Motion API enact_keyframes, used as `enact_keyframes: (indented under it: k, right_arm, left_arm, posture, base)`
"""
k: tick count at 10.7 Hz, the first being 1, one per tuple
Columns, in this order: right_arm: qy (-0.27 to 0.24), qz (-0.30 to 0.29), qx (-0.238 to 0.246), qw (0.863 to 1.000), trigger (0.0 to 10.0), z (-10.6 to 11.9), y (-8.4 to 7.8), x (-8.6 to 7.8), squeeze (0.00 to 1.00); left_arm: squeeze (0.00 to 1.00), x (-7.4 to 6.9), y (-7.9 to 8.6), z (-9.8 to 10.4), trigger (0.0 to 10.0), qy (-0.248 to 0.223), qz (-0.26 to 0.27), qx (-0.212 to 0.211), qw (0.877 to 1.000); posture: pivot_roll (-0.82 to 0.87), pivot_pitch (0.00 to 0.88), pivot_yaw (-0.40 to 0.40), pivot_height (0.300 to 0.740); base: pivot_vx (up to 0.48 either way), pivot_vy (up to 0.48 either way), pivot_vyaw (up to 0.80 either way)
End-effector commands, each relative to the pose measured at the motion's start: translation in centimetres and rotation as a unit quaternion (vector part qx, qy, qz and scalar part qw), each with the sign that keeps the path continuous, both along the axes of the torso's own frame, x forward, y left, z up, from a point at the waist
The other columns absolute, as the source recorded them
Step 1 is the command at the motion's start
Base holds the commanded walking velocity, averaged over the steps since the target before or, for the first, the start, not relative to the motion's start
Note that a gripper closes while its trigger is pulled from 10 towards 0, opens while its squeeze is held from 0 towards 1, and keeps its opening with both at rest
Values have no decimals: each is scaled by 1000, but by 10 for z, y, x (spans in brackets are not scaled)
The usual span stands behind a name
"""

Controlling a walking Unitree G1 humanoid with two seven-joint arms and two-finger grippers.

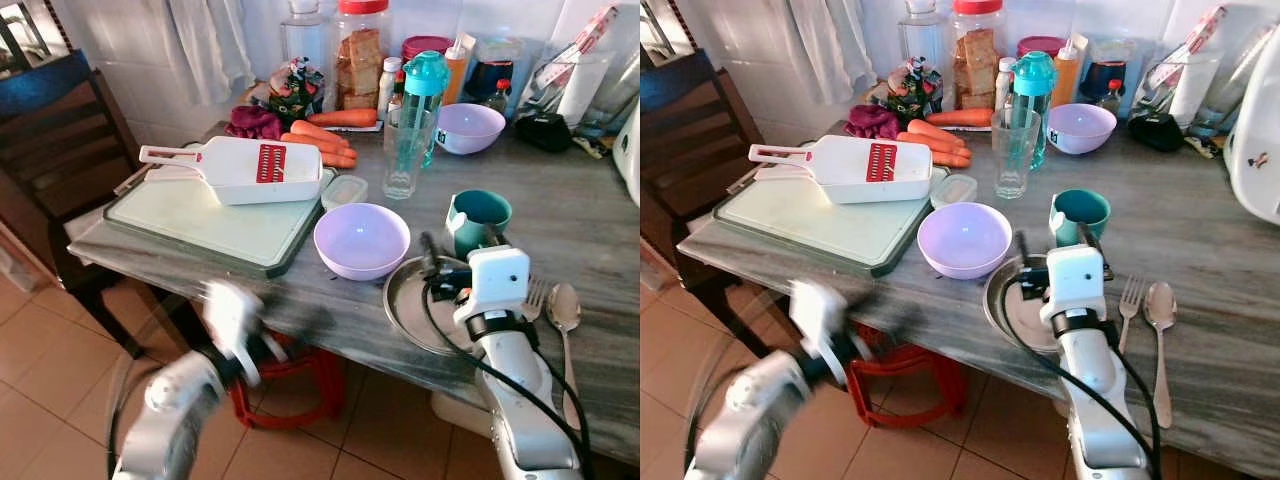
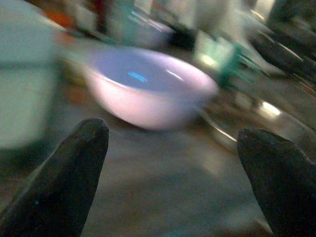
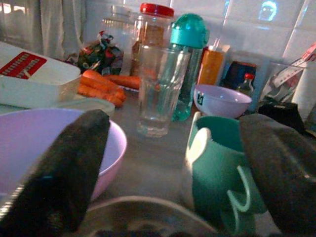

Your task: Setting the table

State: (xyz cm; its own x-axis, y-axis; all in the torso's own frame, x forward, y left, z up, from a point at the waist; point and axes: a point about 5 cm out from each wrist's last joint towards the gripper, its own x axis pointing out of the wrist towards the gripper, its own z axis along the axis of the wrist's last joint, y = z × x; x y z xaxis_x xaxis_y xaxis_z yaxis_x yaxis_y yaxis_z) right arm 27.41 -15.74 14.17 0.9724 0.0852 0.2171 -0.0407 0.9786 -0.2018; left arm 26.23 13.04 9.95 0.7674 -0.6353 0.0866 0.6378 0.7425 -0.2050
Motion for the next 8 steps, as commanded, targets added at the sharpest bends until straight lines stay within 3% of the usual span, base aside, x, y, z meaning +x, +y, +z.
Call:
enact_keyframes:
  k: [1, 2, 4, 5, 8]
  right_arm:
    - [-6, 17, 4, 1000, 10000, 3, 5, -1, 886]
    - [-12, 29, -2, 999, 10000, 5, 8, -1, 20]
    - [-16, 36, -7, 999, 10000, 6, 9, 1, 0]
    - [-16, 37, -4, 999, 10000, 6, 9, 0, 0]
    - [-11, 54, -8, 998, 10000, 2, 12, -5, 0]
  left_arm:
    - [0, 5, 9, 1, 10000, -7, 38, 5, 999]
    - [0, 11, 18, 3, 10000, -12, 84, 6, 996]
    - [0, 21, 29, -2, 10000, -9, 177, 44, 983]
    - [0, 21, 32, -4, 10000, -12, 192, 55, 980]
    - [0, 29, 41, -9, 10000, -30, 270, 126, 954]
  posture:
    - [38, 0, 39, 740]
    - [42, 0, 37, 740]
    - [40, 0, 43, 740]
    - [39, 0, 48, 740]
    - [30, 0, 61, 740]
  base:
    - [0, 0, 0]
    - [0, 0, 0]
    - [0, 0, 213]
    - [0, 0, 494]
    - [0, 0, 800]
